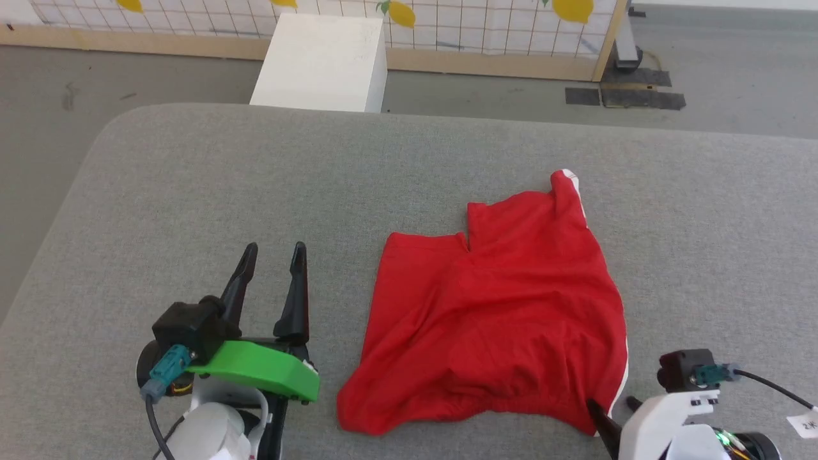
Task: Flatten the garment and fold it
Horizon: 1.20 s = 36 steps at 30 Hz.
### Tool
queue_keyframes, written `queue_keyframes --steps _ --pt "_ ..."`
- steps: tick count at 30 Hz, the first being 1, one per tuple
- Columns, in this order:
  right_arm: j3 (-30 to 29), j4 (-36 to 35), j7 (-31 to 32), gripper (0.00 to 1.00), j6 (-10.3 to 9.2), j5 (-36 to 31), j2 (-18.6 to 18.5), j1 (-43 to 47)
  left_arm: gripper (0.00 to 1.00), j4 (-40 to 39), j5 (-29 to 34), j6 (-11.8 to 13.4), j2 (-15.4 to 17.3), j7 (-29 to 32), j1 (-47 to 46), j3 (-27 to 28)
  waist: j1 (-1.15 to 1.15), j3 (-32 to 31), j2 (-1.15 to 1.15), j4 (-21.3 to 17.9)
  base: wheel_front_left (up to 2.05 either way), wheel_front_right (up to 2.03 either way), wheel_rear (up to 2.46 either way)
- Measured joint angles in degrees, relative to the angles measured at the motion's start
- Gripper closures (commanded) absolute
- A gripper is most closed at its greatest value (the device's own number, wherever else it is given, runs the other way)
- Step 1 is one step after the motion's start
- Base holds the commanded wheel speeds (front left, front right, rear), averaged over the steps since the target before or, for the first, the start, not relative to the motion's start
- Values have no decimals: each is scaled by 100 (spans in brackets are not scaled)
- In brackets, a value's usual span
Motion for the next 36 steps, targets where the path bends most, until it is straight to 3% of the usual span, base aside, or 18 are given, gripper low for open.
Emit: queue_keyframes --steps 2,3,4,9,12,15,19,20,21,25,29,33,36 --pt "66 135 -44 0 0 -22 -1 -102 0 -26 122 -56 -110 -2 38 109 0 35 0 13 0 0 0" --pt "104 211 -40 67 0 -55 -4 -171 0 -24 147 -88 -169 -2 66 167 0 56 0 24 0 0 0" --pt "123 247 -40 100 0 -92 -4 -231 0 -14 188 -134 -221 -2 96 215 0 73 0 35 0 0 0" --pt "-7 198 168 100 3 -203 10 -372 0 53 346 -333 -402 -2 168 419 0 131 0 35 0 0 0" --pt "-457 -11 382 100 3 -517 -118 -476 0 137 374 -454 -478 -2 181 501 0 147 0 -7 0 0 0" --pt "-1113 -177 486 100 2 -722 -514 -808 0 246 389 -556 -543 -2 178 555 0 161 0 -72 0 0 0" --pt "-1677 -33 504 100 1 -925 -700 -1238 0 431 390 -684 -628 -2 156 511 0 190 0 -122 0 0 0" --pt "-1752 62 492 81 1 -937 -694 -1313 0 498 389 -710 -644 -2 141 494 0 201 0 -127 0 0 0" --pt "-1803 142 460 0 1 -935 -661 -1369 0 558 381 -733 -661 0 127 479 0 211 0 -130 0 0 0" --pt "-2109 130 91 0 2 -770 -290 -1478 0 799 315 -780 -733 181 -21 415 0 232 0 -150 0 0 0" --pt "-2703 -343 -654 0 1 -510 -37 -1478 0 1095 282 -822 -783 633 -469 300 0 237 0 -185 0 0 0" --pt "-2710 -449 -1024 0 0 -70 -31 -1350 0 1669 291 -827 -838 1491 -1211 31 0 248 0 -309 0 0 0" --pt "-2588 -365 -1157 0 0 137 -8 -1208 0 2368 133 -677 -975 2653 -1655 -66 0 256 0 -466 0 0 0"
